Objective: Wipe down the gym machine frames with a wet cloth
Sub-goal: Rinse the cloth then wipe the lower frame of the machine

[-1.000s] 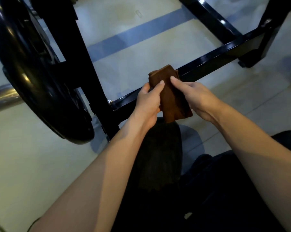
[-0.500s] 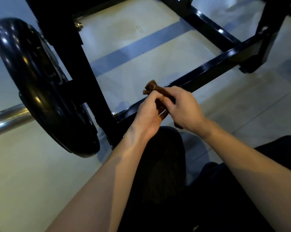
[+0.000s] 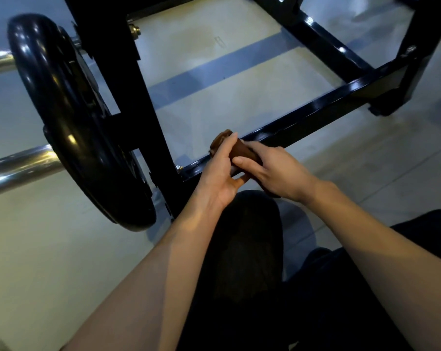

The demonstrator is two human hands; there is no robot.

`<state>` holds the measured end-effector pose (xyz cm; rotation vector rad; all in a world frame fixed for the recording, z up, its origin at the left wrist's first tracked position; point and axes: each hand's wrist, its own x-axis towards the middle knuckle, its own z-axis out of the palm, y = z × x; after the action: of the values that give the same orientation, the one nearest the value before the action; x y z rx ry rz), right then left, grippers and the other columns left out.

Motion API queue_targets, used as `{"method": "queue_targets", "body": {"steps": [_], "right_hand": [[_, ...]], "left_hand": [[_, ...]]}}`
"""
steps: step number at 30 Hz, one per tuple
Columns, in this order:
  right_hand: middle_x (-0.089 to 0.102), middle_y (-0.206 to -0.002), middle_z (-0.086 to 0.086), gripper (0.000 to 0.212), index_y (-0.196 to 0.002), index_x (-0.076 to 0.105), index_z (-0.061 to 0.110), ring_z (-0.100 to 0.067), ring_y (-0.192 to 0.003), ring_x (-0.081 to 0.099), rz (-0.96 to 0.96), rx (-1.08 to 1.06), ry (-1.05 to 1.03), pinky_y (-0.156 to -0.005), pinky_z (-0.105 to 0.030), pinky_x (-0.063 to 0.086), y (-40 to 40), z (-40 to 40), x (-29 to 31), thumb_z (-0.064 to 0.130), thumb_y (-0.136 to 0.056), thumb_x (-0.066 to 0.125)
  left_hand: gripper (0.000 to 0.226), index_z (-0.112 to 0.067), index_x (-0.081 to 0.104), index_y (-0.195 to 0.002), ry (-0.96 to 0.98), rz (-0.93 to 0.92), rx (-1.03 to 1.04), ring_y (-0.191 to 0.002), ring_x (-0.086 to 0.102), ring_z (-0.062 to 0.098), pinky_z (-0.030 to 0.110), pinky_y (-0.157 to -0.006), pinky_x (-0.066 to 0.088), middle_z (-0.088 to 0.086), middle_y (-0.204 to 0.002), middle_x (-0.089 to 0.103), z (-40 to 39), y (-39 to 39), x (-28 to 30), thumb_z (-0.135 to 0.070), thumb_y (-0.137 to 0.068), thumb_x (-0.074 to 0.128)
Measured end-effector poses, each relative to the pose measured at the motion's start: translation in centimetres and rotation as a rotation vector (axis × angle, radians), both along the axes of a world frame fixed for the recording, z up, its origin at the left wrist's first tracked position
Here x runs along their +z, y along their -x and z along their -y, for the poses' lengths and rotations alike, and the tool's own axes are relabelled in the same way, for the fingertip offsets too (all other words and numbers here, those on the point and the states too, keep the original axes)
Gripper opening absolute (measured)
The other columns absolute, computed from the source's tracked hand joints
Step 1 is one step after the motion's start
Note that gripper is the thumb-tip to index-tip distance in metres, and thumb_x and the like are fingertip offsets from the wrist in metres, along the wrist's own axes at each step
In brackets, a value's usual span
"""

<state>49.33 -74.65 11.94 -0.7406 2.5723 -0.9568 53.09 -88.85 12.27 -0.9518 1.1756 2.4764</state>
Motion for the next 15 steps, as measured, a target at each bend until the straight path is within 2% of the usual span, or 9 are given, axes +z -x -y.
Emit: {"method": "queue_targets", "body": {"steps": [2, 4, 6, 9, 10, 11, 13, 15], "right_hand": [[0.070, -0.083, 0.006, 0.044, -0.113, 0.065, 0.027, -0.007, -0.069, 0.067, -0.048, 0.019, -0.030, -0.064, -0.039, 0.056, -0.3, 0.5, 0.0, 0.062, -0.105, 0.041], [0.067, -0.076, 0.007, 0.045, -0.105, 0.065, 0.027, -0.006, -0.063, 0.064, -0.077, -0.022, -0.055, -0.062, -0.042, 0.056, -0.8, 1.2, -0.7, 0.063, -0.105, 0.038], [0.067, -0.078, 0.006, 0.045, -0.105, 0.066, 0.025, -0.010, -0.066, 0.066, -0.094, -0.125, -0.084, -0.065, -0.043, 0.057, -0.7, 1.6, -1.1, 0.062, -0.104, 0.040], [0.073, -0.094, -0.003, 0.044, -0.116, 0.069, 0.022, -0.025, -0.088, 0.070, -0.051, -0.325, -0.136, -0.077, -0.039, 0.056, 0.9, 1.4, -0.8, 0.060, -0.100, 0.054], [0.074, -0.102, -0.005, 0.045, -0.121, 0.070, 0.021, -0.027, -0.095, 0.069, -0.019, -0.378, -0.146, -0.081, -0.036, 0.054, 1.6, 1.2, -0.7, 0.058, -0.099, 0.058], [0.074, -0.107, -0.006, 0.047, -0.126, 0.069, 0.021, -0.027, -0.100, 0.069, 0.004, -0.414, -0.151, -0.084, -0.034, 0.052, 2.3, 1.3, -0.7, 0.057, -0.098, 0.060], [0.073, -0.115, -0.008, 0.049, -0.133, 0.066, 0.022, -0.031, -0.106, 0.068, -0.020, -0.413, -0.200, -0.088, -0.038, 0.054, 3.3, 2.0, -1.1, 0.055, -0.097, 0.061], [0.068, -0.122, -0.012, 0.044, -0.134, 0.062, 0.022, -0.037, -0.112, 0.064, -0.109, -0.317, -0.369, -0.090, -0.044, 0.053, 3.7, 3.6, -2.0, 0.048, -0.099, 0.058]], "left_hand": [[0.038, -0.016, 0.070, -0.115, 0.035, 0.011, -0.007, -0.113, 0.070, 0.025, 0.048, -0.093, 0.059, 0.011, -0.114, 0.076, 0.3, -0.6, -0.5, -0.047, -0.093, 0.070], [0.050, -0.016, 0.067, -0.122, 0.069, -0.002, 0.031, -0.109, 0.072, 0.022, 0.045, -0.087, 0.062, 0.009, -0.114, 0.076, 0.3, -1.2, -0.7, -0.056, -0.094, 0.065], [0.048, -0.019, 0.068, -0.119, 0.165, 0.014, 0.118, -0.104, 0.072, 0.020, 0.038, -0.085, 0.061, 0.006, -0.111, 0.075, 0.5, -1.5, -1.6, -0.060, -0.097, 0.057], [0.024, -0.016, 0.068, -0.090, 0.441, 0.228, 0.397, -0.094, 0.069, 0.024, 0.039, -0.085, 0.059, 0.004, -0.094, 0.069, 1.6, -1.9, -3.6, -0.036, -0.098, 0.059], [0.021, -0.011, 0.067, -0.092, 0.517, 0.333, 0.484, -0.098, 0.069, 0.027, 0.039, -0.085, 0.059, 0.006, -0.099, 0.067, 2.0, -2.4, -4.3, -0.031, -0.095, 0.061], [0.026, -0.006, 0.064, -0.105, 0.568, 0.422, 0.520, -0.105, 0.065, 0.028, 0.037, -0.085, 0.057, 0.009, -0.111, 0.063, 2.4, -2.9, -4.6, -0.029, -0.092, 0.063], [0.055, -0.001, 0.042, -0.137, 0.602, 0.510, 0.444, -0.123, 0.053, 0.028, 0.031, -0.090, 0.048, 0.013, -0.135, 0.045, 2.5, -3.7, -5.4, -0.021, -0.092, 0.065], [0.077, -0.004, 0.019, -0.153, 0.622, 0.517, 0.386, -0.136, 0.041, 0.031, 0.032, -0.102, 0.042, 0.016, -0.150, 0.030, 2.7, -4.0, -6.0, -0.007, -0.091, 0.064]]}}
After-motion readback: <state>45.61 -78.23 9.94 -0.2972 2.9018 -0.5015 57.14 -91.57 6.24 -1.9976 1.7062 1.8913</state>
